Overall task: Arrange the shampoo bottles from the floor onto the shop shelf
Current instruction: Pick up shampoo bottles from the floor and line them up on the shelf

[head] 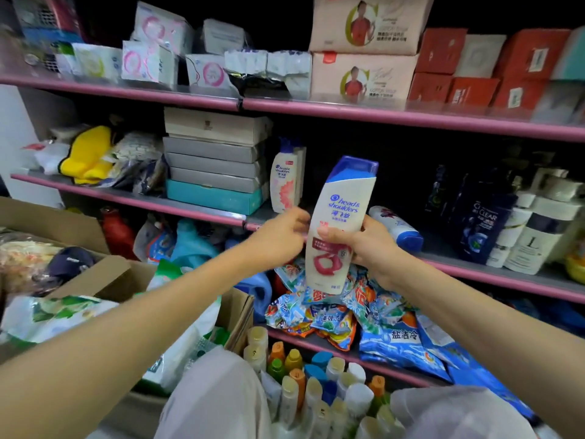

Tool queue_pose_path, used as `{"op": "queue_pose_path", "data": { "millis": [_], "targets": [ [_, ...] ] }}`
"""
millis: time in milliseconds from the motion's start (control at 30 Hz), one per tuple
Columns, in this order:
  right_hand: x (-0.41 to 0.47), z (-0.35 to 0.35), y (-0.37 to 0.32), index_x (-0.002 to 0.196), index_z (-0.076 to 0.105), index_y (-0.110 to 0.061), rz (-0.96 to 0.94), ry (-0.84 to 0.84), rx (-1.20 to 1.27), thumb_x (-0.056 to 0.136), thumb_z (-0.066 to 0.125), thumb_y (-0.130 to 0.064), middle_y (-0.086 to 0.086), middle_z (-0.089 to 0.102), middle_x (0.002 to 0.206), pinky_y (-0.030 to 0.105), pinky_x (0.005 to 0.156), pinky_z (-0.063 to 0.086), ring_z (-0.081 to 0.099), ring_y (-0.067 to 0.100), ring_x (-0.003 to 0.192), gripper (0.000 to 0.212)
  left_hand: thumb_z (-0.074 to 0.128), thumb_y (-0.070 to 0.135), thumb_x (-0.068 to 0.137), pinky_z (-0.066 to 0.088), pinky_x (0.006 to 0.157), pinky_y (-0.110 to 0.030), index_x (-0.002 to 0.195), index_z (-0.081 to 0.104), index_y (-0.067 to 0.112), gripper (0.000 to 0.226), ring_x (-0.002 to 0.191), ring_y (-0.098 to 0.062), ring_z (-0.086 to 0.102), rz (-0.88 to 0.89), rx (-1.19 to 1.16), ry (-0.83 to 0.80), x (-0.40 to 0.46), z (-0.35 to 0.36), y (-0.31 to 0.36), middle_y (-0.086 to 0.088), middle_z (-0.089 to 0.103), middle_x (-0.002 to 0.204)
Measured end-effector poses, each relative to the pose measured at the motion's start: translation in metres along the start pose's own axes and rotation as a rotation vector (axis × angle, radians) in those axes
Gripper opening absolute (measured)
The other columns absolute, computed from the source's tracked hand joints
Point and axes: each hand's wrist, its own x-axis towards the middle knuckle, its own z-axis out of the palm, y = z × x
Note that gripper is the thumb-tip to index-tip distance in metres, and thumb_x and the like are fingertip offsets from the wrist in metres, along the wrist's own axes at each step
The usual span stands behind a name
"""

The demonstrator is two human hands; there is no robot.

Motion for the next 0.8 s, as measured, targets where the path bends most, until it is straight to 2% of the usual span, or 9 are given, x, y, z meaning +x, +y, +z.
{"op": "queue_pose_path", "data": {
  "millis": [100,200,267,333,367,467,533,700,800],
  "targets": [
    [0.02,0.007,0.001,0.105,0.064,-0.023,0.01,0.044,0.01,0.068,0.084,-0.024,-0.003,0.075,0.097,0.035,0.076,0.059,0.073,0.014,0.085,0.042,0.063,0.016,0.083,0.052,0.09,-0.034,0.13,0.039,0.017,0.052,0.104,-0.014,0.062,0.03,0.066,-0.031,0.002,0.016,-0.022,0.0,0.06,0.124],
    [0.046,0.018,0.005,0.109,0.064,-0.022,-0.019,0.077,-0.017,0.069,0.084,-0.023,-0.002,0.074,0.1,0.041,0.08,0.059,0.072,0.017,0.088,0.045,0.065,0.021,0.082,0.052,0.089,-0.037,0.128,0.037,0.019,0.054,0.104,-0.016,0.061,0.005,0.035,0.094,0.024,0.027,-0.04,0.0,0.06,0.119],
    [0.067,0.024,0.01,0.109,0.064,-0.024,-0.047,0.093,-0.042,0.068,0.085,-0.025,-0.004,0.074,0.099,0.041,0.081,0.059,0.072,0.015,0.089,0.046,0.06,0.024,0.085,0.052,0.076,-0.023,0.124,0.04,0.023,0.044,0.097,-0.01,0.061,-0.018,0.004,0.165,0.046,0.026,-0.052,0.003,0.06,0.117],
    [0.091,0.028,0.014,0.11,0.062,-0.025,-0.079,0.104,-0.063,0.067,0.085,-0.027,-0.005,0.074,0.099,0.041,0.081,0.059,0.072,0.013,0.089,0.048,0.057,0.022,0.086,0.046,0.064,-0.009,0.118,0.043,0.03,0.036,0.087,0.002,0.059,-0.025,-0.065,0.177,0.068,0.018,-0.063,0.006,0.062,0.115],
    [0.105,0.031,0.015,0.111,0.062,-0.025,-0.097,0.112,-0.074,0.067,0.085,-0.028,-0.005,0.074,0.1,0.04,0.081,0.059,0.071,0.013,0.09,0.049,0.056,0.021,0.084,0.047,0.068,-0.01,0.118,0.045,0.033,0.037,0.089,0.003,0.059,-0.027,-0.117,0.175,0.079,0.013,-0.067,0.007,0.063,0.116],
    [0.149,0.041,0.017,0.11,0.062,-0.025,-0.133,0.121,-0.069,0.067,0.085,-0.029,-0.006,0.074,0.1,0.037,0.081,0.059,0.071,0.011,0.089,0.049,0.052,0.019,0.072,0.051,0.094,-0.034,0.126,0.051,0.031,0.055,0.105,-0.011,0.063,-0.021,-0.228,0.191,0.114,-0.008,-0.079,0.007,0.065,0.117],
    [0.179,0.052,0.019,0.108,0.063,-0.025,-0.136,0.119,-0.046,0.067,0.086,-0.026,-0.006,0.074,0.098,0.035,0.08,0.059,0.071,0.011,0.088,0.047,0.054,0.012,0.074,0.049,0.098,-0.039,0.122,0.054,0.034,0.053,0.107,-0.012,0.063,-0.011,-0.271,0.208,0.139,-0.025,-0.087,0.009,0.065,0.117],
    [0.235,0.083,0.035,0.112,0.062,-0.019,-0.098,0.105,-0.027,0.068,0.085,-0.02,-0.002,0.073,0.102,0.035,0.082,0.058,0.07,0.014,0.091,0.049,0.056,0.003,0.079,0.048,0.094,-0.028,0.103,0.056,0.042,0.046,0.101,-0.002,0.062,-0.045,-0.246,0.238,0.187,-0.056,-0.114,0.018,0.066,0.111],
    [0.252,0.097,0.049,0.114,0.061,-0.016,-0.074,0.068,-0.037,0.069,0.084,-0.019,0.001,0.072,0.105,0.033,0.083,0.057,0.069,0.014,0.094,0.051,0.06,0.009,0.081,0.044,0.078,-0.017,0.101,0.049,0.042,0.041,0.092,0.003,0.058,-0.07,-0.185,0.259,0.198,-0.061,-0.133,0.019,0.062,0.102]
  ]
}}
